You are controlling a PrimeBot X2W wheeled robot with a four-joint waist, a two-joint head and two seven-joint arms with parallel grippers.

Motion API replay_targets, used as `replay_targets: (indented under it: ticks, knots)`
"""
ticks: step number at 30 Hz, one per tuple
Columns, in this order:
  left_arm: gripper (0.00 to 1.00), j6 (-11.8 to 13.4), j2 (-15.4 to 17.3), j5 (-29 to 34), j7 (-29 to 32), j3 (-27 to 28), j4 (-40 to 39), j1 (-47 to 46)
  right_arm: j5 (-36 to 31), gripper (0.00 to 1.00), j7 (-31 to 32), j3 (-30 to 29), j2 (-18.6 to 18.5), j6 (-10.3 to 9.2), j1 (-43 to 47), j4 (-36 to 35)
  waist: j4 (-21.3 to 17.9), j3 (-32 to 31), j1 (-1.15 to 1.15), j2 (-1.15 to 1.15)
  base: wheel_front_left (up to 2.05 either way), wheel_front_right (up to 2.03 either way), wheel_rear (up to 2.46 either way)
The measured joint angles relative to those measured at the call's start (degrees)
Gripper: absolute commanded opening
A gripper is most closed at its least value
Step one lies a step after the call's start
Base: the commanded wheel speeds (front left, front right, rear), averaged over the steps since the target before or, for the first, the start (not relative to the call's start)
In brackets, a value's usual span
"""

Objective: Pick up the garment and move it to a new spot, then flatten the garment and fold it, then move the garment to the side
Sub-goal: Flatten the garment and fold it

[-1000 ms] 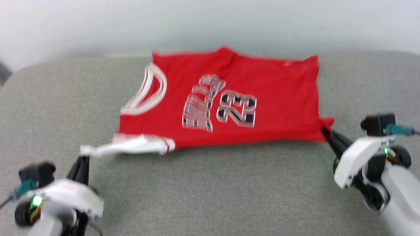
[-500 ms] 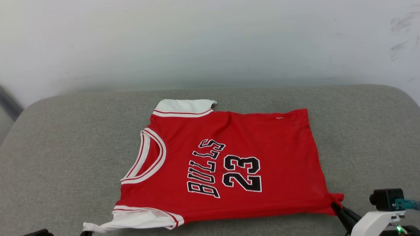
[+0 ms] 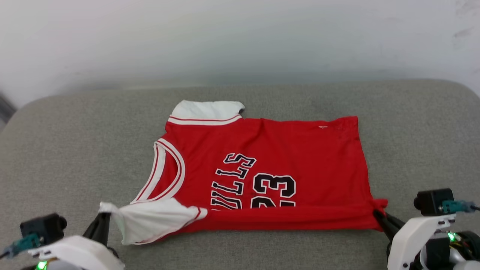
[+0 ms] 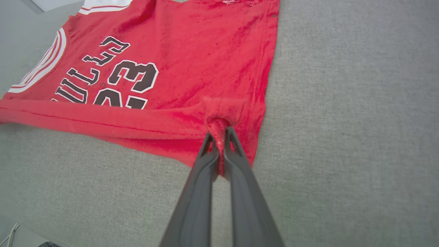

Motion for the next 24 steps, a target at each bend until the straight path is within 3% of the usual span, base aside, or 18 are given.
replay_targets:
  ticks: [10,20,21,22,23,24]
  knots:
    - [0.0,-5.53,-1.57,1.41,0.03,-3.1,12.01,-16.42,-1.71,0.0,0.92,2.27,-0.46,-0.01,-12.34,6.38,-1.05,8.43,0.01,0.0,0.0,0.0,0.0]
    - [0.0,-11.12,-4.63,0.23,0.58,-5.43,26.14,-26.8,-1.89,0.0,-2.47,5.54,-0.62,0.0,-19.44,15.85,-1.65,13.96,0.02,0.0,0.0,0.0,0.0]
    - [0.0,-11.7,-4.87,0.14,0.85,-5.82,27.42,-27.55,-1.89,0.13,-3.03,5.82,-0.59,0.0,-19.95,16.61,-1.7,14.2,0.01,0.0,0.0,0.0,0.0]
    - [0.02,-12.29,-5.19,-0.1,1.11,-5.99,28.91,-28.33,-1.89,0.53,-3.59,6.15,-0.57,0.0,-20.44,17.19,-1.76,14.38,0.01,0.0,0.0,0.0,0.0]
    - [0.42,-12.84,-5.59,-0.68,1.9,-6.08,30.34,-29.13,-1.77,1.0,-4.1,6.31,-0.46,0.0,-20.9,17.9,-1.86,14.45,0.01,0.0,0.0,0.0,0.0]
    - [0.96,-13.28,-6.02,-1.37,2.74,-6.26,31.67,-29.73,-1.68,1.0,-4.66,6.39,-0.36,0.0,-21.18,18.58,-1.92,14.35,0.01,0.0,0.0,0.0,0.0]
